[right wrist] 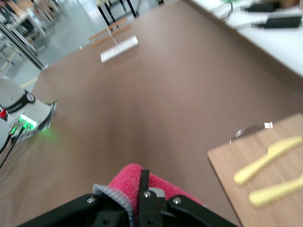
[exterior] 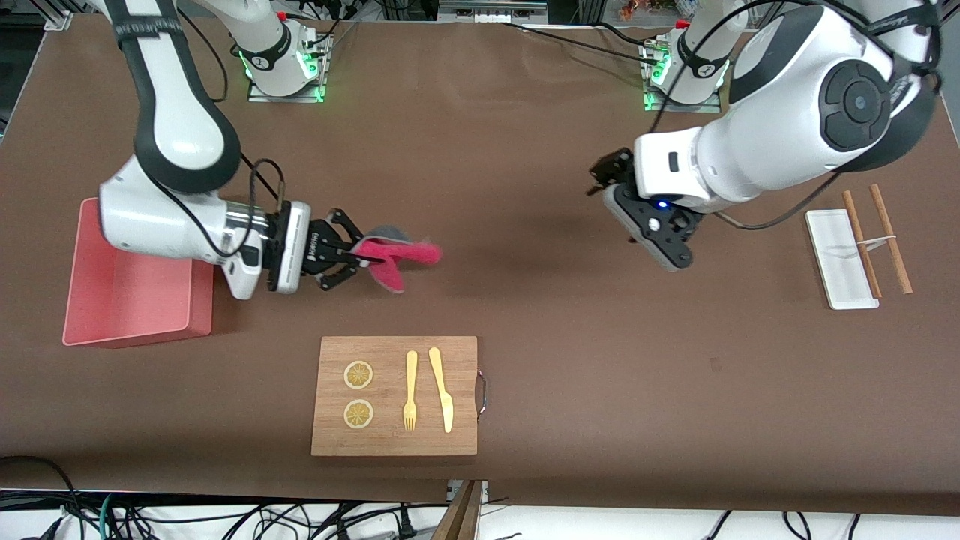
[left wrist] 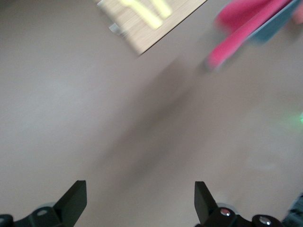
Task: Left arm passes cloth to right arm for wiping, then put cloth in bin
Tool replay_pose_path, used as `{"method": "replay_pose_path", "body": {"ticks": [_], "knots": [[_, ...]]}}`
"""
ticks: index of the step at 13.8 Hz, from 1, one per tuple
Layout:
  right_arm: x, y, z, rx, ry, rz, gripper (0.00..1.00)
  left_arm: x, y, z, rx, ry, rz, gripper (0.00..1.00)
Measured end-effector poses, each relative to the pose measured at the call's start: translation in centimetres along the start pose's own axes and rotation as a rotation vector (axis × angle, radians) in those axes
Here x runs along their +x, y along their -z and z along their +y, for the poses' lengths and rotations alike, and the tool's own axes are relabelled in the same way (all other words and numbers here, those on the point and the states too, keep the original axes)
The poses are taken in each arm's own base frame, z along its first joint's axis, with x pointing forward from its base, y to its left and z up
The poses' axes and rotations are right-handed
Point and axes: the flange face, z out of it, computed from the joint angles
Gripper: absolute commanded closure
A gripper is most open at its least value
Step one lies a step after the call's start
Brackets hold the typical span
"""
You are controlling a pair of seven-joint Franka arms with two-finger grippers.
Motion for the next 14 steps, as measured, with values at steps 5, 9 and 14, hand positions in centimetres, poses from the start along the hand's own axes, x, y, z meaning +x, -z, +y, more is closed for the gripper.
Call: {"method": "replay_pose_path", "body": {"ticks": [5,9,14], "knots": [[-1.3,4.6,-3.8,-0.141,-0.336,-0.342,1.0,-4.9,2.2,-10.1,0.163,0.151,-0.075,0.0],[-4.0,6.1,-5.2,-0.354,-0.728,-0.503,1.0,-7.1,6.6,-13.2,0.22,0.294,-0.002,0.0],[-9.1,4.0,-2.8,-0.524,-1.009,-0.605,1.0,-10.5,6.5,-11.0,0.243,0.631,-0.012,0.0]]}}
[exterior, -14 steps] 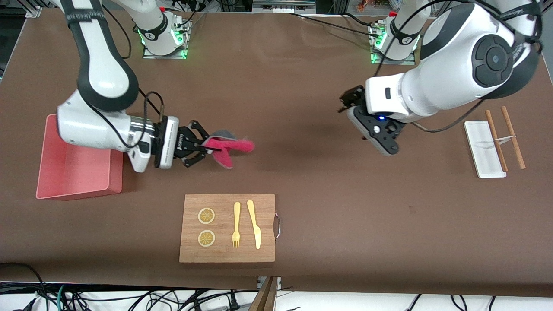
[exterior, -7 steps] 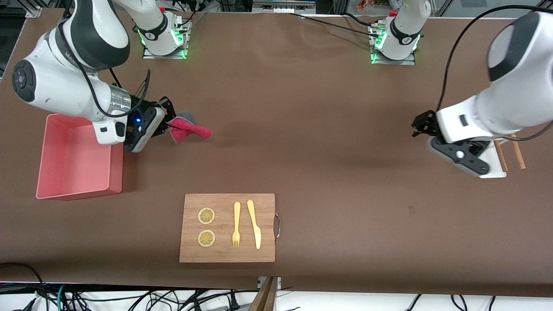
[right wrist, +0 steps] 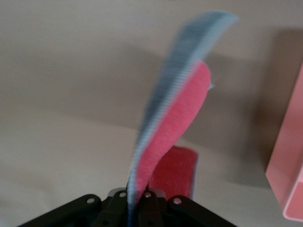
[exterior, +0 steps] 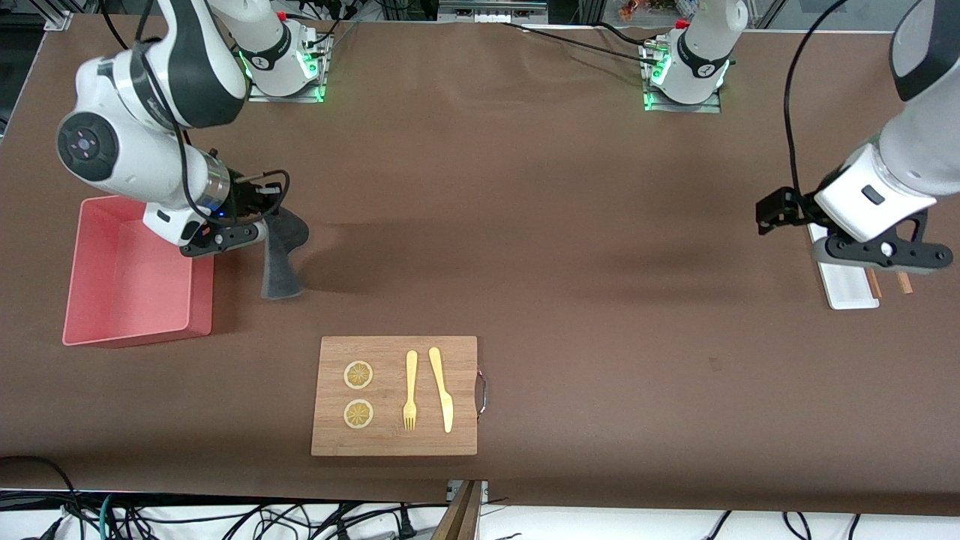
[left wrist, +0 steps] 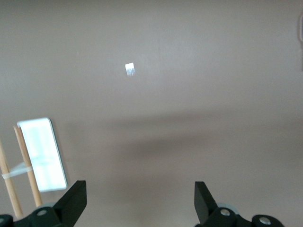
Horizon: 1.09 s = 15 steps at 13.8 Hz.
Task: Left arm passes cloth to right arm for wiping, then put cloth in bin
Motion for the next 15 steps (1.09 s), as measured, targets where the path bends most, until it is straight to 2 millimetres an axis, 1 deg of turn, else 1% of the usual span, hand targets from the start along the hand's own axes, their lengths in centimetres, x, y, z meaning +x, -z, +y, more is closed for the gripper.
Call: {"method": "replay_pose_path", "body": {"ticks": [2,4,6,7,9,10,11,12,15], "knots": [[1.3,-4.2,2.8,-0.009,-0.056,-0.003,1.0,-2.6,-0.7,-1.6,-0.045,0.025,-0.007,0.0],[2.3,-8.0,5.2,-0.008,-0.099,-0.016,1.0,-4.4,-0.3,-2.8,-0.039,-0.001,0.013,0.0],[3.2,-10.4,6.8,-0.009,-0.128,-0.022,1.0,-5.3,0.3,-2.7,-0.029,-0.016,0.026,0.0],[3.6,-11.3,7.2,-0.011,-0.134,-0.022,1.0,-5.3,0.3,-2.6,-0.028,-0.018,0.029,0.0],[4.2,-12.8,7.1,-0.015,-0.132,-0.022,1.0,-5.1,0.0,-2.6,-0.027,-0.018,0.028,0.0],[4.6,-13.4,6.7,-0.017,-0.125,-0.023,1.0,-5.1,-0.1,-2.6,-0.027,-0.018,0.028,0.0],[5.2,-13.8,5.7,-0.017,-0.114,-0.022,1.0,-5.1,-0.1,-2.5,-0.027,-0.02,0.028,0.0],[5.8,-14.2,4.1,-0.008,-0.111,-0.019,1.0,-5.1,-0.1,-2.3,-0.026,-0.024,0.029,0.0],[7.9,-14.6,-2.1,0.032,-0.152,-0.001,1.0,-5.1,-0.1,-1.7,-0.026,-0.035,0.029,0.0]]}}
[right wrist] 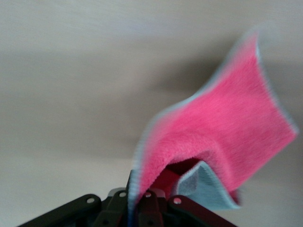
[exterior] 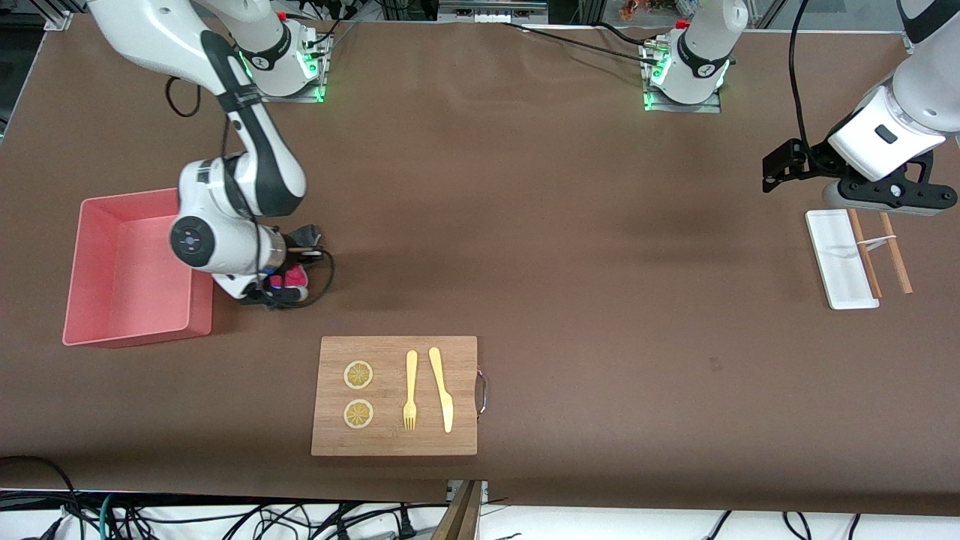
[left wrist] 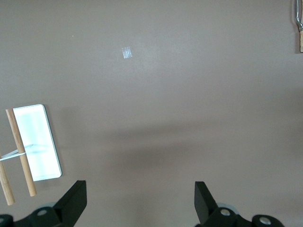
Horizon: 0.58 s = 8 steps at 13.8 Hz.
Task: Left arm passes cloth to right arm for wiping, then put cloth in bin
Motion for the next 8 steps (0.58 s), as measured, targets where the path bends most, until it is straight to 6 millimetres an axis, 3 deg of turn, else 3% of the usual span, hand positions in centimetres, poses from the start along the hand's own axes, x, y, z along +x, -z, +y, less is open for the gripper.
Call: {"method": "replay_pose_path", "body": {"ticks": [4,8], "knots": [[0.3,-0.1,-9.3,0.026,-0.081,0.029,1.0,0.0,0.0,0.2,0.0,-0.004,0.0,0.0],[-1.3,-1.3,-20.5,0.061,-0.191,0.042,1.0,0.0,0.0,0.6,0.001,-0.012,-0.001,0.0]]}}
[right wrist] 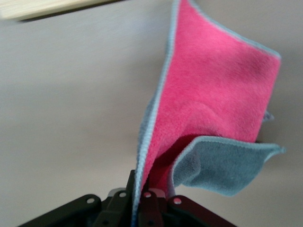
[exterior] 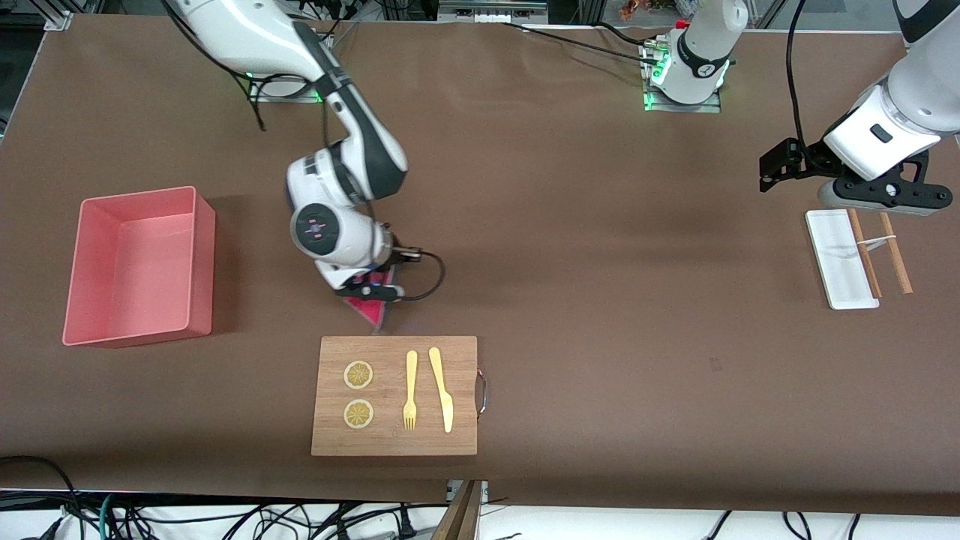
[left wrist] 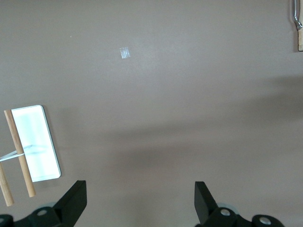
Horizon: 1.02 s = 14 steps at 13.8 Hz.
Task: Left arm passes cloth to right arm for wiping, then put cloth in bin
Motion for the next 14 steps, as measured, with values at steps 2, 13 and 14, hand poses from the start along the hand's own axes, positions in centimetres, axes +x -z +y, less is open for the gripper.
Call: {"method": "replay_pose_path", "body": {"ticks": [2,13,14], "knots": [[-1.8,-0.3,-4.5,0.015,-0.053,0.02,1.0,0.0,0.0,0.5,0.001,-0.009,0.0,0.0],[9.0,3.2,13.3,0.023,-0.158,-0.092,1.0,-0.1,-0.1,0.6,0.001,-0.011,-0.006,0.0],[9.6,3.1,15.5,0.024,-0.14,-0.102,1.0,-0.1,-0.1,0.6,0.001,-0.011,-0.006,0.0]]}}
